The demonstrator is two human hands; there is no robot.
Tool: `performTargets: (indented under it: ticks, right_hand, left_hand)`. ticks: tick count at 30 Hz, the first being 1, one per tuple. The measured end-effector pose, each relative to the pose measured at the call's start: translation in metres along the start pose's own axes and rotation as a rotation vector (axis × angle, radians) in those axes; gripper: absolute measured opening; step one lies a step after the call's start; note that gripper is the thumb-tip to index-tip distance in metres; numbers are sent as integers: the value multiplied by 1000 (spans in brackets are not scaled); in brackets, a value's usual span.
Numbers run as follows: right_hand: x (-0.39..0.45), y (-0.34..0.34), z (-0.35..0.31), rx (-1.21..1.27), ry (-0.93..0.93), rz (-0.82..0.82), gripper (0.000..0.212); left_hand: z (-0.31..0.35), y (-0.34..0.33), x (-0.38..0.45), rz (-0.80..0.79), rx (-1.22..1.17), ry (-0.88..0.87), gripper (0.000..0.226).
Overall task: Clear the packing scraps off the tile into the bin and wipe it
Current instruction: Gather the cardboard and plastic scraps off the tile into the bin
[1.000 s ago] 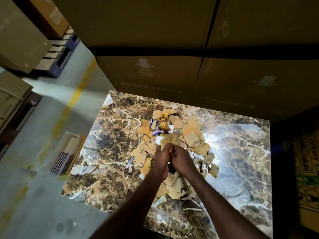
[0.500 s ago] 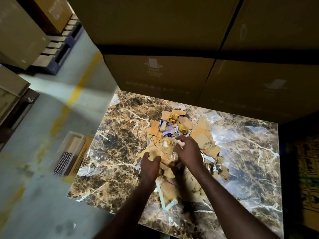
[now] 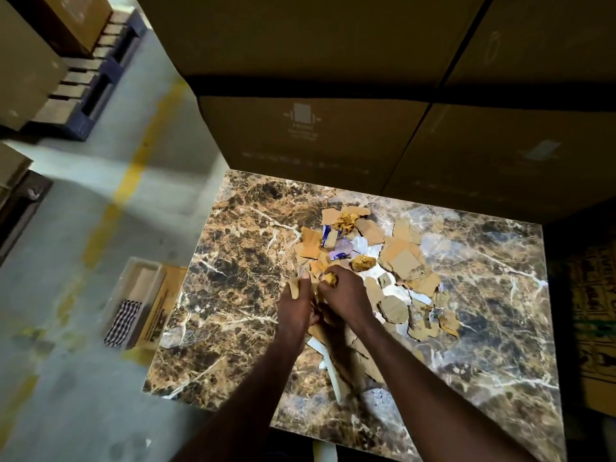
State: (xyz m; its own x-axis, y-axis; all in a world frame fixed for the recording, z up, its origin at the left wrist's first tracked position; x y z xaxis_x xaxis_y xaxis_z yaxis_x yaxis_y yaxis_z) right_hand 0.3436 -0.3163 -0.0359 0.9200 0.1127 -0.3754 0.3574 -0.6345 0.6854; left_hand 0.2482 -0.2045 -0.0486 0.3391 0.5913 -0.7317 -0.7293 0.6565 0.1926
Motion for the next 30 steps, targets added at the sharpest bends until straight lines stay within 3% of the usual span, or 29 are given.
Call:
performTargets:
  ticks: [3,7,12,15,17,22,27,30]
  right_hand:
    - [-25,5,-6,167,-10,18,38]
    - [-55,11,-7,219,-11,41,49]
    - [-92,33,-1,417,-137,14,51]
    - [-109,46,10,451,-154,68,50]
    - [-120,52,21,458,-152,105,48]
    - [-152,62,59,551,-210,277,40]
    - [-181,62,102,707,-341,497,28]
    - [-170,59,134,554,-376,548,26]
  left_hand:
    - [-4,-11,-3,-56,-25,17,43]
    - [-10,-24,-13,-117,-76,84,23]
    - [-7,-32,-39,-177,11,34,73]
    - [-15,-36,-52,-229,54,-26,32]
    - [-21,-39,-59,-248,116,-118,23]
    - [-49,-50,-79,-298,308,-289,45]
    - [-59,-45,-124,-308,354,-360,19]
    - [-70,-32,-127,-175,385,-337,45]
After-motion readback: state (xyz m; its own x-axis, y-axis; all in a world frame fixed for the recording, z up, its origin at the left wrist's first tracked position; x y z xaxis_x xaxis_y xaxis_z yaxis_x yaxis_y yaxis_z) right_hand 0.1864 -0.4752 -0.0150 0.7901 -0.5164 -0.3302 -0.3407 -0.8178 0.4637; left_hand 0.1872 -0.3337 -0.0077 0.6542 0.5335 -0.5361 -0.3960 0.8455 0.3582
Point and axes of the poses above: each hand's wrist, its own x-axis towards the middle knuckle, its own y-axis out of the back of the hand, z = x × y, the point moved 6 cm from there along x, towards the middle knuckle, and after that the axes turned 11 degrees about z, right-handed, at the moved point
